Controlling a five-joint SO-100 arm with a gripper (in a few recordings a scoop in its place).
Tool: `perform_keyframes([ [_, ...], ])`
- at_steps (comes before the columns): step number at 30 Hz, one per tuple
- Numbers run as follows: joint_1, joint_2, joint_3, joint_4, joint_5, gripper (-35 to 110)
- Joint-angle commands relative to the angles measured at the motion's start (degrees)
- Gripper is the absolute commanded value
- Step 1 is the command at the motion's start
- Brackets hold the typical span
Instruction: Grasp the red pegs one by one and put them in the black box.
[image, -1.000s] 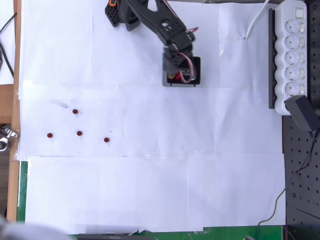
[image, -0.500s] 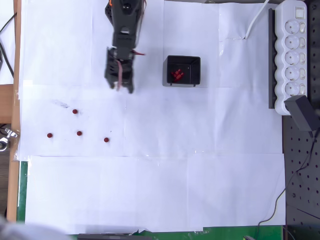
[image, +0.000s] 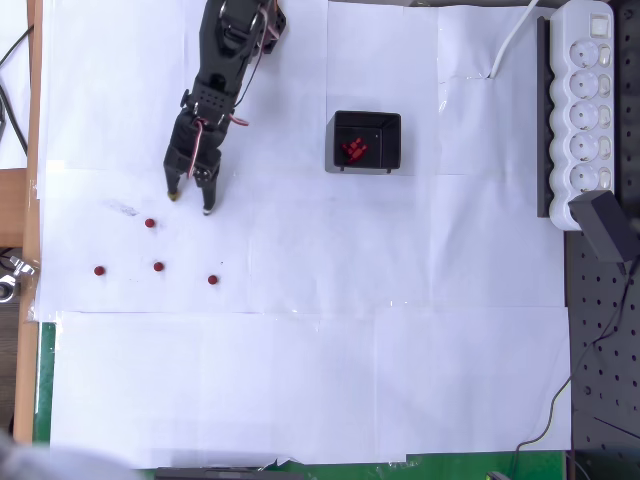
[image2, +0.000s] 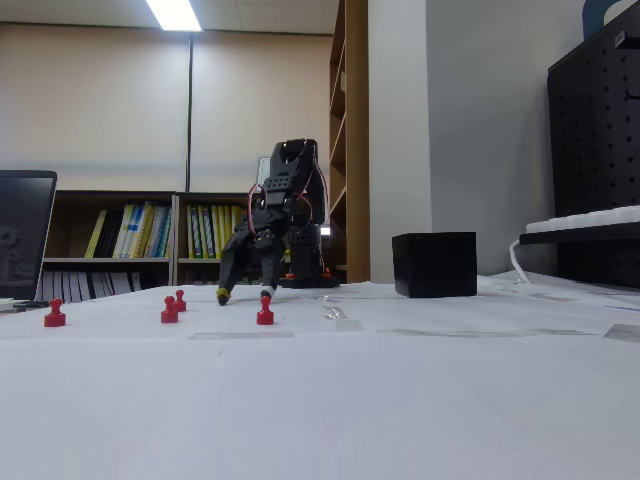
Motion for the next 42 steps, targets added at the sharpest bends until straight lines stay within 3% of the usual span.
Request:
perform_keyframes([
  [1, 1.93, 5.01, 5.19, -5.27, -0.18, 25],
  [26, 7.29, 12.30, 8.79, -12.74, -0.26, 25],
  [42, 3.43, 14.15, 11.07, -13.89, 0.53, 25],
])
